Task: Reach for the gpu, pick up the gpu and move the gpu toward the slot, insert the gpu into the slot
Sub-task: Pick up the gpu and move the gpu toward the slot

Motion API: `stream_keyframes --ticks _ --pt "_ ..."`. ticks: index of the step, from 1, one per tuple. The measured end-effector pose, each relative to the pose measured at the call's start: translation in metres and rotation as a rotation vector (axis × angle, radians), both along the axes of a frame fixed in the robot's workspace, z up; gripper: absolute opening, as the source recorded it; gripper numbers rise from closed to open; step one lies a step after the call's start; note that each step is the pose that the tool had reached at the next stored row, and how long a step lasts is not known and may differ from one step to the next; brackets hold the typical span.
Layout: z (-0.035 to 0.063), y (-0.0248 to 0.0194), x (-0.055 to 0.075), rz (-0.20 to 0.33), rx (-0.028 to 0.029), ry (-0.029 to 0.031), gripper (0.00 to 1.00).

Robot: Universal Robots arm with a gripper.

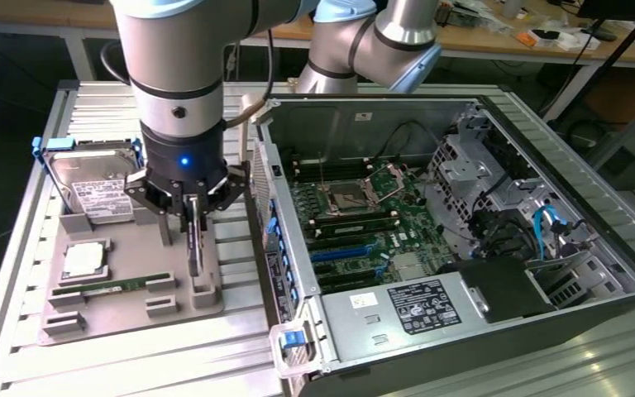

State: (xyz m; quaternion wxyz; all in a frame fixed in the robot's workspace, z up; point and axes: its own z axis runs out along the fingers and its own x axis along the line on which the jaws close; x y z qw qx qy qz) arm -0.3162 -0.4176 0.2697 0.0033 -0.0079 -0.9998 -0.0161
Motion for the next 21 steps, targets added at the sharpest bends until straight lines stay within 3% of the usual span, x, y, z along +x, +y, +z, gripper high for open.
stream_keyframes --ticks 12,17,21 --pt "0.0290 0.0000 0.000 0.000 0.0012 0.0000 0.27" --pt "0.0489 0.0000 0.000 0.000 0.0022 -0.0001 0.27" --pt "0.0724 0.0000 0.000 0.000 0.0043 0.0000 0.27"
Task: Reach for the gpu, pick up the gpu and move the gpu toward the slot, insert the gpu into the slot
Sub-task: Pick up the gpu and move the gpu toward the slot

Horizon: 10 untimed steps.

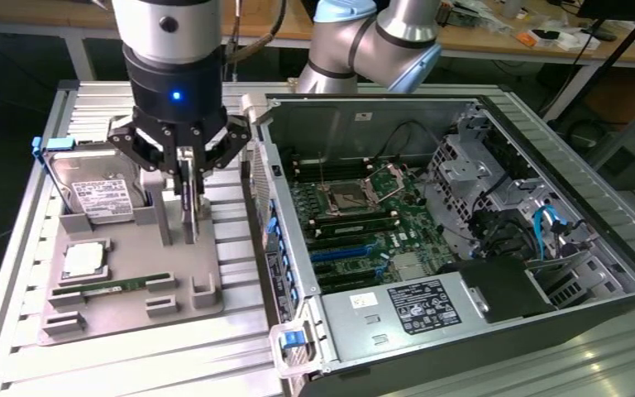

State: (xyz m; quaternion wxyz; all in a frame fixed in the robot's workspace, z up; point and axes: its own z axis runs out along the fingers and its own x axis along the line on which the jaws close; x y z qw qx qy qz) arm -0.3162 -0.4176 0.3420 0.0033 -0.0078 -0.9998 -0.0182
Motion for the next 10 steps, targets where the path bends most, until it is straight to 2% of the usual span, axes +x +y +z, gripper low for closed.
stream_keyframes --ticks 2,10 --pt "0.0148 0.0000 0.000 0.000 0.0018 0.0000 0.27" --pt "0.0510 0.0000 0.000 0.000 0.0062 0.0001 0.27"
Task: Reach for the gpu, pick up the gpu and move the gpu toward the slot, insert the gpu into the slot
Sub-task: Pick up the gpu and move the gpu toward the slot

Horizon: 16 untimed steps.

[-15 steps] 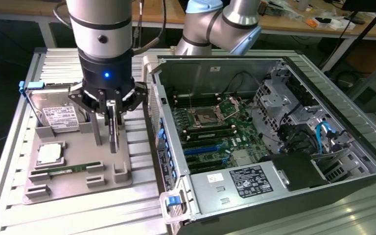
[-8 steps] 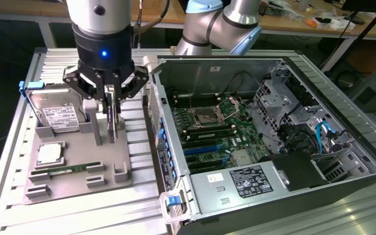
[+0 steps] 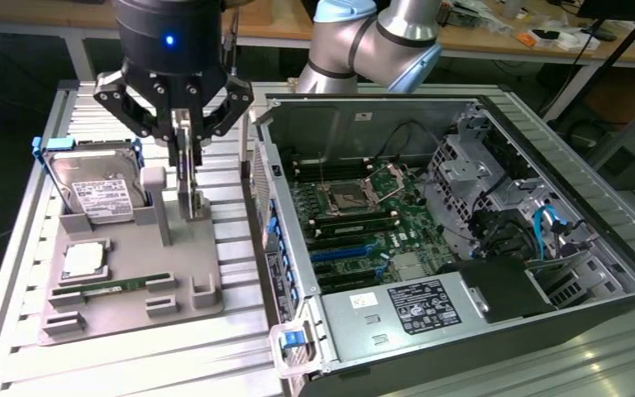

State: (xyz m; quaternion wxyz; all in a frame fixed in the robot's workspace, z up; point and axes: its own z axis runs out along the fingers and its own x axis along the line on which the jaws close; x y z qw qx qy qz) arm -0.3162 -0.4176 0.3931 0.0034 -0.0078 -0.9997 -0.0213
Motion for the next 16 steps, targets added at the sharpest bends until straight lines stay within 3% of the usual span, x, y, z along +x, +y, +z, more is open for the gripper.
stream_keyframes --ticks 8,16 --pt "0.0321 0.0000 0.000 0.000 0.0041 0.0000 0.27" --pt "0.0335 -0.0005 0.017 0.000 0.0145 0.0001 0.27"
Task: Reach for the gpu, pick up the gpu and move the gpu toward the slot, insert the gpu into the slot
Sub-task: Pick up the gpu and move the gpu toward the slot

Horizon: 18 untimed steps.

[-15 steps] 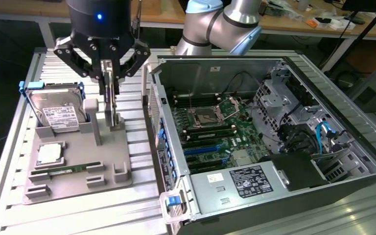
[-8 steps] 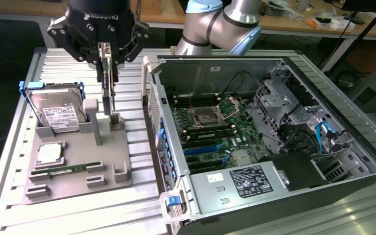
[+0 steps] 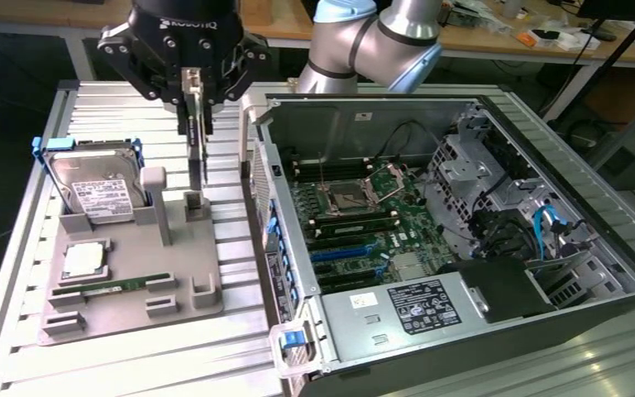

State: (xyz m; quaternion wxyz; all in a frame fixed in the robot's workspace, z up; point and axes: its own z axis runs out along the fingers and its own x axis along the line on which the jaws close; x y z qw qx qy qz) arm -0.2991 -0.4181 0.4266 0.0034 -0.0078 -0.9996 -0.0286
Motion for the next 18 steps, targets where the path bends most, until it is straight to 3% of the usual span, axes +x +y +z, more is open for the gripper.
stream_keyframes --ticks 4,7,18 --pt "0.0000 -0.0006 0.009 0.000 0.0073 0.0002 0.27" --pt "0.0001 -0.0017 0.016 0.000 0.0172 0.0004 0.27" --pt "-0.0003 -0.0024 0.048 0.000 0.0201 0.0004 0.27"
